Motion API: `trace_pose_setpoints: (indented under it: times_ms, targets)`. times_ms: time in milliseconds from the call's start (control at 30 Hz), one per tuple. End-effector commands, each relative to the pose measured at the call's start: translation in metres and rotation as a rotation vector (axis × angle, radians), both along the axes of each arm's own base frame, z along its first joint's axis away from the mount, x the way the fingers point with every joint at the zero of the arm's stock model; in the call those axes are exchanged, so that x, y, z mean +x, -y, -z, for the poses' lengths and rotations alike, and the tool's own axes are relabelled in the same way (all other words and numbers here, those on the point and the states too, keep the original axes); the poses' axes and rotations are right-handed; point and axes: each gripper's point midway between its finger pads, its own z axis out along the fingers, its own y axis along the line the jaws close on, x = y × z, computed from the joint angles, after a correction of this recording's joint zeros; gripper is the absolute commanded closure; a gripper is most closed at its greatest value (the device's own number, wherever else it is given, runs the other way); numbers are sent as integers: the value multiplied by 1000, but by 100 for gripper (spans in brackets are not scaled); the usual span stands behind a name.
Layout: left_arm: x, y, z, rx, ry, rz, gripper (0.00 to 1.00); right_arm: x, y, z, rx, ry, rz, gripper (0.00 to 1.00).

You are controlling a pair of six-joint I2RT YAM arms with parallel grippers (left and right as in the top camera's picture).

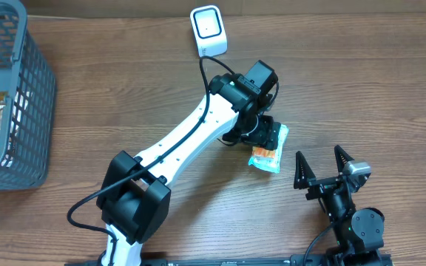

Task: Scan the item barcode

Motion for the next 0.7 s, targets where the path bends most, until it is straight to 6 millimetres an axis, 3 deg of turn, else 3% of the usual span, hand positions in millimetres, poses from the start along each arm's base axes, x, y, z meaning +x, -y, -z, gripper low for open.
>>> trace_pose_setpoints:
  times_ms: [0, 333, 667]
  targets:
    - [-3, 3, 2, 4, -2, -8, 25, 1, 3, 2, -3, 3, 14, 0]
    - [-13, 12, 2, 7, -3, 6, 18, 1, 3, 2, -3, 3, 14, 0]
    - [-7, 6, 8, 107, 70, -62, 36, 1, 3, 2, -3, 3, 14, 0]
